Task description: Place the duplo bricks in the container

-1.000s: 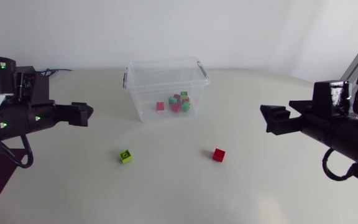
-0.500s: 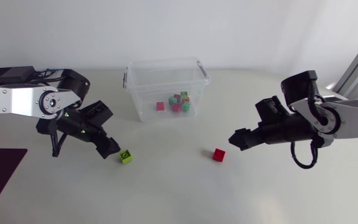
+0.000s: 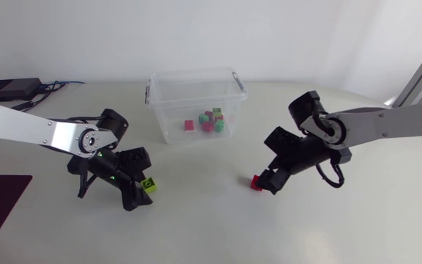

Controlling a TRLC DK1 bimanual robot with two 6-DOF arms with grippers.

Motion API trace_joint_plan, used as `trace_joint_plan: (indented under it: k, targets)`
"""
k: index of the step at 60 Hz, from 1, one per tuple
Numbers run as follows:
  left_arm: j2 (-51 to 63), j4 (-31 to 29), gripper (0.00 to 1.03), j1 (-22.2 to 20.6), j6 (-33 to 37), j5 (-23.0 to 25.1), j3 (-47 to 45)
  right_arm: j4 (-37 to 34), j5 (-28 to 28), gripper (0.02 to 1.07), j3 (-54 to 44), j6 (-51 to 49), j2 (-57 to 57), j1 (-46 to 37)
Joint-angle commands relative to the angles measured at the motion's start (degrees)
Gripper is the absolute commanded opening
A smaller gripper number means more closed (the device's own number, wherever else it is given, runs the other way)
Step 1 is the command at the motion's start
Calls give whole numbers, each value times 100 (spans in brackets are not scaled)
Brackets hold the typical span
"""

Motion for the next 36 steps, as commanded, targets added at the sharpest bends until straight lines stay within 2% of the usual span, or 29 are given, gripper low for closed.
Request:
trace_joint_plan:
  k: [1,8,13,16,19,20,28,36]
  targets:
    - [127,186,44,-48,259,83,-124,-74,108,102,130,-309,307,95]
    - [-49,221,40,-56,365,232,-168,163,398,101,24,-388,544,244]
    - [-409,151,38,-56,391,470,-177,391,592,87,-99,-423,685,341]
    - [-629,142,34,-65,382,549,-159,541,627,69,-222,-520,685,420]
    - [-1042,142,34,-109,233,619,-71,813,741,35,-345,-529,641,517]
    - [-1156,133,34,-118,180,654,-27,831,732,32,-354,-537,632,517]
    - [-1675,-394,34,-197,-75,698,720,541,908,24,-336,-634,386,614]
    - [-1719,-781,34,-259,-163,733,1274,154,908,24,-160,-537,-194,658]
